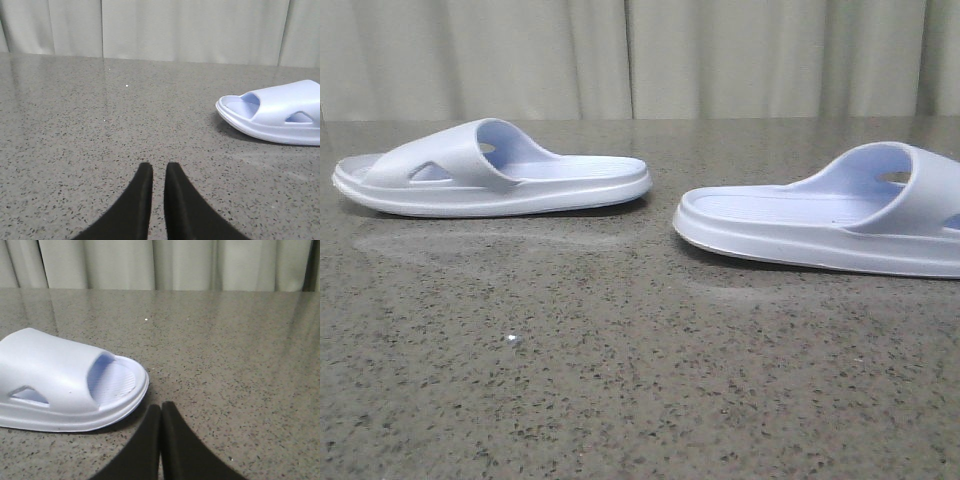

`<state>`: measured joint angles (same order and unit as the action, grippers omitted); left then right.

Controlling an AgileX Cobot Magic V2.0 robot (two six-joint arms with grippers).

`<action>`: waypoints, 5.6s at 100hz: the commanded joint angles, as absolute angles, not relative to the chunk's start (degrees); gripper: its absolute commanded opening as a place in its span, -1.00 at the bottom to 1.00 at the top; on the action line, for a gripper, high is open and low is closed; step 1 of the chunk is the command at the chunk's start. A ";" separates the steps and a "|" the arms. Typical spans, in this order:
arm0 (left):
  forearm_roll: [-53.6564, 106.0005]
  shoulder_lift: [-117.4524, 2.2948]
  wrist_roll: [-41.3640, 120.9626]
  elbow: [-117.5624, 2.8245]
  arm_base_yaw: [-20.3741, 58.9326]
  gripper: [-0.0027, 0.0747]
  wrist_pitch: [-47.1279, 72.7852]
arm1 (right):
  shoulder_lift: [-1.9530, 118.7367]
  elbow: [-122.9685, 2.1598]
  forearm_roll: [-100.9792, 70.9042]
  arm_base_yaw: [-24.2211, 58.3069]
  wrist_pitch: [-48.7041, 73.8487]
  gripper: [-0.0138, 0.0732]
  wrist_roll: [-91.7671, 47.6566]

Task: Insert blue slippers together front up

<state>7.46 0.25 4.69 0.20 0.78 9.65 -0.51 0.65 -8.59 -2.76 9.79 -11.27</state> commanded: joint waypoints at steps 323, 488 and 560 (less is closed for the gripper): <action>24.32 -45.39 4.97 -33.25 1.24 0.11 18.72 | 60.35 -38.99 -35.78 -16.03 36.62 -0.04 -23.37; 82.50 -89.79 52.71 -53.45 -5.45 0.11 38.48 | 74.05 -39.00 -61.28 -25.00 51.56 -0.93 -46.97; 81.80 -92.18 54.22 -55.60 -6.55 -0.89 49.75 | 74.05 -39.00 -67.90 -25.00 53.63 -0.93 -49.31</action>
<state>80.39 -96.50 53.63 -54.34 -5.88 47.08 74.84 -37.77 -62.95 -24.70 52.05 -47.16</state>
